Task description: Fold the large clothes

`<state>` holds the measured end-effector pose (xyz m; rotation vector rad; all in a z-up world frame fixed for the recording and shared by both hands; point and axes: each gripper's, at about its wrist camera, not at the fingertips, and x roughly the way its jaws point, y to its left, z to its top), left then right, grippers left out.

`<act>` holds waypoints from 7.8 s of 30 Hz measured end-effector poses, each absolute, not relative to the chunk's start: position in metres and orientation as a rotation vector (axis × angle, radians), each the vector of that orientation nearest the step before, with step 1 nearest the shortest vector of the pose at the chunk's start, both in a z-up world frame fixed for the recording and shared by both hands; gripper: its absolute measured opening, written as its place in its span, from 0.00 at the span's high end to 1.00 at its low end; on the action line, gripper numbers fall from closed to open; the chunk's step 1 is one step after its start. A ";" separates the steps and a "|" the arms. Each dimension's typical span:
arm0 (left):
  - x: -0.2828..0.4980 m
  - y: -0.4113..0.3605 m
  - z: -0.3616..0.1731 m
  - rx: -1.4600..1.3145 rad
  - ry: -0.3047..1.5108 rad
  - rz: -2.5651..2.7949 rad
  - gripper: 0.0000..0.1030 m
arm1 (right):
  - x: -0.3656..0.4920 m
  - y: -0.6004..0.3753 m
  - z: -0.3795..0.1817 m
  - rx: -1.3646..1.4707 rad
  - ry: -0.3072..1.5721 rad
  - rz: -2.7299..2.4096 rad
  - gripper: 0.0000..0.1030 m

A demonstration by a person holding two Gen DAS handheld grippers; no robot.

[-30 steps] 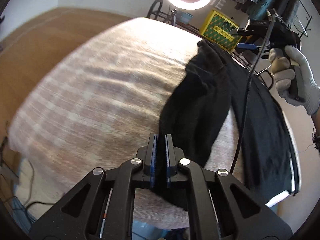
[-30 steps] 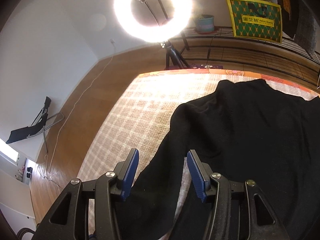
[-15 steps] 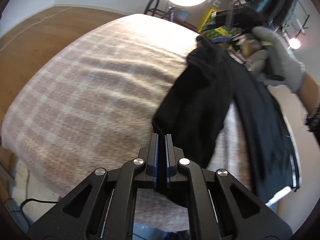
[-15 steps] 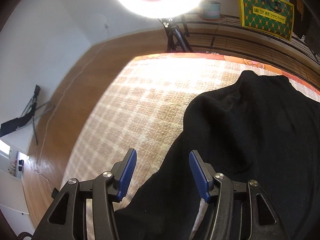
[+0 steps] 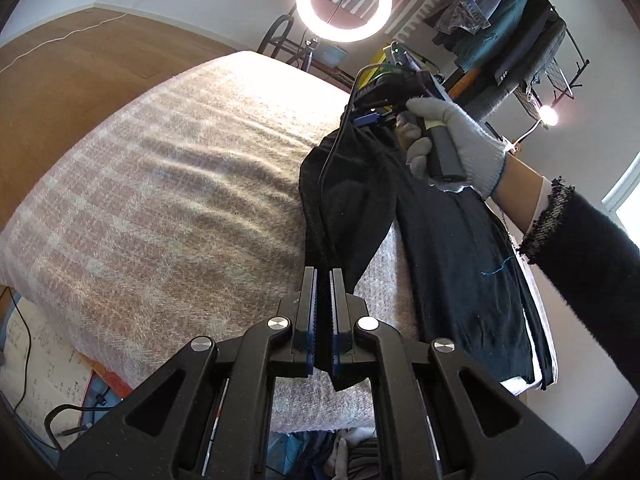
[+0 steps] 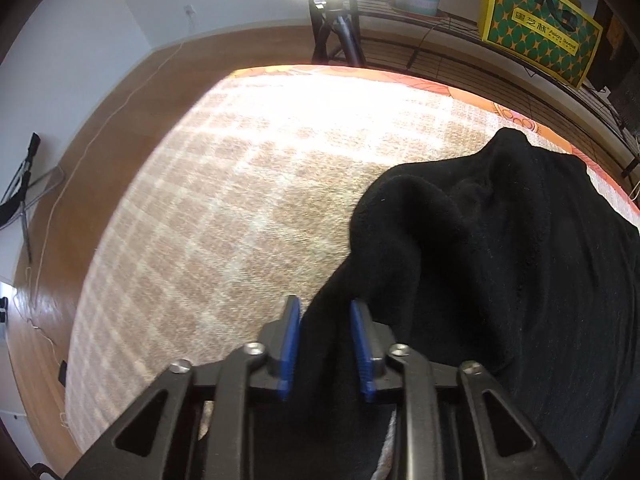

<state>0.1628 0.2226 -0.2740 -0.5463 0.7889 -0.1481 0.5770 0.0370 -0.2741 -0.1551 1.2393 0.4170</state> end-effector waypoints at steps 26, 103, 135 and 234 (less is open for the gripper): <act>0.151 0.191 -0.243 -0.412 0.778 -0.175 0.97 | 0.556 0.050 -0.272 -0.059 1.345 0.554 0.63; 0.143 0.126 -0.238 -0.344 0.920 -0.200 0.93 | 0.248 -0.244 -0.240 0.347 1.085 0.826 0.55; 0.145 0.109 -0.265 -0.394 0.991 -0.245 0.93 | 0.256 -0.247 -0.290 0.373 1.275 0.772 1.00; 0.125 0.067 -0.282 -0.333 0.985 -0.117 0.99 | 0.237 -0.227 -0.287 0.249 1.246 0.803 0.95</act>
